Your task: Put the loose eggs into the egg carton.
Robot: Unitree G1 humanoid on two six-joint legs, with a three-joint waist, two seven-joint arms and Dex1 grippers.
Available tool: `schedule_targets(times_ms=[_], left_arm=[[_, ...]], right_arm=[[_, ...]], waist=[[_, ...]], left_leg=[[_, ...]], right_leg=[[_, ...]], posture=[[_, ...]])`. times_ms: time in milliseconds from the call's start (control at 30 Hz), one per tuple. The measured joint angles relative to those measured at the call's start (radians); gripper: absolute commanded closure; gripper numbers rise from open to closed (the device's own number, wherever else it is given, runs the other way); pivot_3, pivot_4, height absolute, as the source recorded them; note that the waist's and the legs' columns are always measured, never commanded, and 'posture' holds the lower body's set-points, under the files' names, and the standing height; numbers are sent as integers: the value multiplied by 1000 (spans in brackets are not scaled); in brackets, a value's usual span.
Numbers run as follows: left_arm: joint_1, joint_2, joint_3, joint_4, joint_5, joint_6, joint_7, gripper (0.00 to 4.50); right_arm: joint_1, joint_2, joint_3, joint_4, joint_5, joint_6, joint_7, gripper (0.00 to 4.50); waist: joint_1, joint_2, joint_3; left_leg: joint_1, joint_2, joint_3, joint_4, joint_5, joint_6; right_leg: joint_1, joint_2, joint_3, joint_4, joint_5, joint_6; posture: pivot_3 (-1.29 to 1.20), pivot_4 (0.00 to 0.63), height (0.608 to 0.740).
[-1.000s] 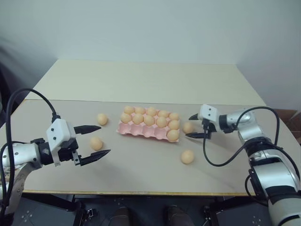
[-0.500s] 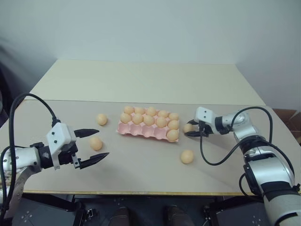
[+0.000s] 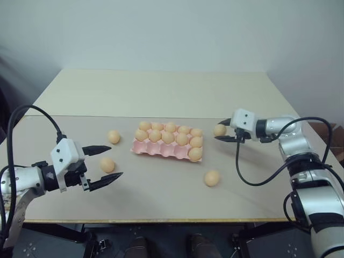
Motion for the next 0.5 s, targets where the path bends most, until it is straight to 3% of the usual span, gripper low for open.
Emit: schedule_targets(times_ms=[167,400,500], left_arm=[[-12,4,-1,19,12,-15,-7,0],[-11,5,-2,18,12,-15,-10,0],[8,5,0,15,14,-15,-4,0]], right_arm=[[104,122,42,-262,52,130,-8,2095],[122,203,89,-298,46,195,-67,2095],[121,198,95,-297,48,206,-42,1201]], waist=[[3,0,0],[13,0,0],[11,0,0]], left_leg=[[0,0,0,0,0,0],[-1,-1,0,0,0,0],[-1,-1,0,0,0,0]], right_leg=[[0,0,0,0,0,0],[0,-2,-1,-1,2,-4],[0,-2,-1,-1,2,-4]], posture=[[0,150,740],[0,150,740],[0,150,740]])
